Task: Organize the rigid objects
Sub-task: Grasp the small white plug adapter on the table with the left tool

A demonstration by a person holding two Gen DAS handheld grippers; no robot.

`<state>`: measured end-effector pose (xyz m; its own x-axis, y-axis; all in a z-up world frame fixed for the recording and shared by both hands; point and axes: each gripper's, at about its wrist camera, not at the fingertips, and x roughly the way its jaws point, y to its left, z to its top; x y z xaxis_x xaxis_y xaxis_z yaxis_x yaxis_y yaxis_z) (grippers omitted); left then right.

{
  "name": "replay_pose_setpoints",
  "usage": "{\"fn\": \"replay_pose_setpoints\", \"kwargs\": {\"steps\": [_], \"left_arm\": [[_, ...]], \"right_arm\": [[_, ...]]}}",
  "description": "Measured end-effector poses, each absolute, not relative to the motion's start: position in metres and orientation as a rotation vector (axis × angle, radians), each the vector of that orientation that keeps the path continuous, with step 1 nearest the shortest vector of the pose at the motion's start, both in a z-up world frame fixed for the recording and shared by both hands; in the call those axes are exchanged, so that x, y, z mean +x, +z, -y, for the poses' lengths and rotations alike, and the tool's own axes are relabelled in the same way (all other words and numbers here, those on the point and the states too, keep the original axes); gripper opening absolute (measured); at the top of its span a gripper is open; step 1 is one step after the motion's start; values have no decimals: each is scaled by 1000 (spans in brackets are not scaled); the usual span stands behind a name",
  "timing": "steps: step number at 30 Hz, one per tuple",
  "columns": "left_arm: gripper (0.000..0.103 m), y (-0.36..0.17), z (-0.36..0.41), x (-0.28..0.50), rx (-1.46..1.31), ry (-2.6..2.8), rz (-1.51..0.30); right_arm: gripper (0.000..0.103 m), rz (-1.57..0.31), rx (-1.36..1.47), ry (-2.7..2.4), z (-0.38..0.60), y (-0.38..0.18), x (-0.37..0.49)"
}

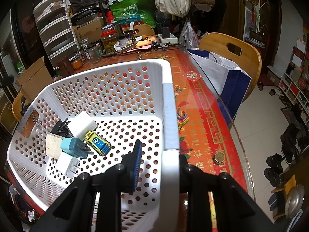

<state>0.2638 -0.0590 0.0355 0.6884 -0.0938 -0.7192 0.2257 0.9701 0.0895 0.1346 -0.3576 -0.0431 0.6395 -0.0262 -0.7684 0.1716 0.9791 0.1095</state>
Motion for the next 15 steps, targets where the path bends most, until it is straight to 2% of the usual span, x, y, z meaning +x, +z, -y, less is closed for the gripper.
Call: {"fn": "replay_pose_setpoints", "kwargs": {"steps": [5, 7, 10, 13, 14, 15], "left_arm": [[103, -52, -6, 315, 40, -170, -1021], [98, -87, -21, 329, 15, -135, -1087], [87, -113, -29, 338, -32, -136, -1134], [75, -117, -28, 338, -36, -133, -1120], [64, -117, -28, 339, -30, -128, -1115], [47, -116, -26, 339, -20, -125, -1111]], "right_arm": [[25, -875, 174, -115, 357, -43, 134], [25, -877, 173, -116, 357, -43, 134], [25, -881, 168, -124, 356, -43, 134], [25, -888, 158, -132, 355, -42, 135], [25, -889, 158, -133, 355, -43, 135], [25, -889, 157, -135, 355, -43, 135]]}}
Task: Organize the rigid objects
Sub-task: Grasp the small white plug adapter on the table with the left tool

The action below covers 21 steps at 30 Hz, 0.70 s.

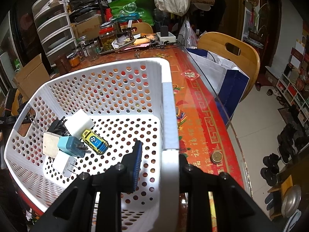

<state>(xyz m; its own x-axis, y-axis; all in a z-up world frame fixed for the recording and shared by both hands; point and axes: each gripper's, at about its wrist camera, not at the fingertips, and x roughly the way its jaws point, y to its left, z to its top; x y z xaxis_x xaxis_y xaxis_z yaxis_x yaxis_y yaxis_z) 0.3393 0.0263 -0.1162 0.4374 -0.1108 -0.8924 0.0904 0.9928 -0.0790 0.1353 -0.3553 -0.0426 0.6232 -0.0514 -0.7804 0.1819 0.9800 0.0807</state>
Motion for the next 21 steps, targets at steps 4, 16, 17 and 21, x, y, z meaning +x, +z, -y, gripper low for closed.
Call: {"fn": "replay_pose_setpoints", "kwargs": {"steps": [4, 16, 17, 21], "left_arm": [[31, -122, -6, 336, 13, -124, -1105], [30, -89, -9, 318, 10, -127, -1019], [30, -82, -8, 315, 15, -129, -1005], [30, -60, -6, 303, 30, -131, -964]], "right_arm": [[25, -889, 158, -139, 355, -43, 136], [25, -890, 154, -138, 356, -43, 135], [25, -890, 154, -138, 356, -43, 135], [25, -892, 152, -138, 356, -43, 135]]}}
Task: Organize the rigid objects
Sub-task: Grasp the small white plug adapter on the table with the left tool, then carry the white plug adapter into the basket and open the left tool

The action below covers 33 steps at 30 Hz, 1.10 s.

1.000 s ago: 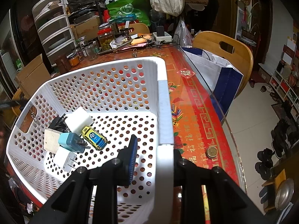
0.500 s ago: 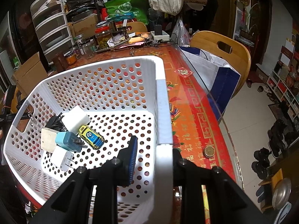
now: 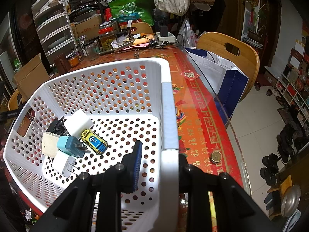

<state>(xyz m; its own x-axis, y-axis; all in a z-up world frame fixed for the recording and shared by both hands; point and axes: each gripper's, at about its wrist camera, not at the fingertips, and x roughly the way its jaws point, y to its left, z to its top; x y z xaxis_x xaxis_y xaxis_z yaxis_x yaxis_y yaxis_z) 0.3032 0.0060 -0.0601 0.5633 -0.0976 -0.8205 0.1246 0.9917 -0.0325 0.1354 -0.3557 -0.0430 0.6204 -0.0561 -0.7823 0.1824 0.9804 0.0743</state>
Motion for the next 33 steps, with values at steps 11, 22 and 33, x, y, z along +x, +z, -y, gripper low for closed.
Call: {"fn": "replay_pose_setpoints", "kwargs": {"steps": [11, 22, 33], "left_arm": [[30, 16, -1, 260, 54, -139, -803], [31, 67, 58, 215, 119, -264, -726], [30, 17, 151, 207, 212, -452, -894]], "right_arm": [[25, -889, 154, -135, 355, -42, 136], [25, -886, 157, -134, 354, -42, 136], [25, -885, 157, -124, 352, -43, 135]]}}
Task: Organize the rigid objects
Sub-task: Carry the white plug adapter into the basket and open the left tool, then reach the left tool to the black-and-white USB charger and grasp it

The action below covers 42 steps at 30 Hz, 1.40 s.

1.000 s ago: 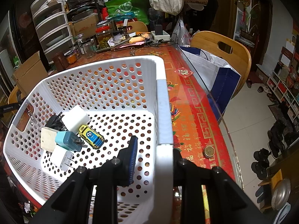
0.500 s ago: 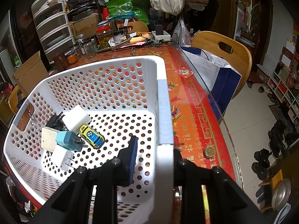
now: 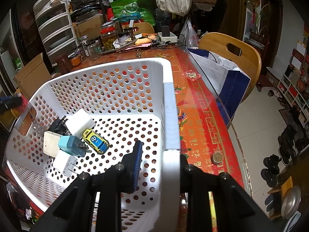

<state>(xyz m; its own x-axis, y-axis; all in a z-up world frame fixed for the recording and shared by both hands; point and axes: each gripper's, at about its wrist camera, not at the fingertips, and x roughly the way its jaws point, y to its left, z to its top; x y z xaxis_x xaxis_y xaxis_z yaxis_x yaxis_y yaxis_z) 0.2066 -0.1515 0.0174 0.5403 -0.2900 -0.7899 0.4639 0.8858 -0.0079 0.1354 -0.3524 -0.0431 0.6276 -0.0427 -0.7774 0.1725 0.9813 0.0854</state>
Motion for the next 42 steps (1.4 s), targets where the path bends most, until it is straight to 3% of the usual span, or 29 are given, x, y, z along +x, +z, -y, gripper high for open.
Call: {"fn": "replay_pose_setpoints", "kwargs": {"steps": [14, 26, 28, 30, 32, 37, 40, 42], "left_arm": [[31, -34, 221, 194, 337, -596, -1049], [31, -57, 232, 201, 355, -608, -1108], [48, -55, 230, 202, 338, -621, -1091], [78, -48, 225, 201, 321, -620, -1037], [86, -38, 218, 197, 306, -631, -989], [92, -5, 184, 178, 302, -582, -835], [95, 12, 142, 171, 261, -496, -760], [103, 18, 104, 167, 232, -432, -692]], "right_arm": [[25, -880, 164, -116, 355, -43, 135], [25, -879, 164, -116, 355, -43, 135], [25, -880, 164, -117, 355, -43, 135], [25, -881, 164, -116, 355, -44, 135], [25, -883, 161, -117, 355, -44, 134], [25, -891, 154, -128, 355, -44, 135], [25, -893, 149, -134, 355, -44, 134], [25, -894, 147, -134, 355, -43, 135]]}}
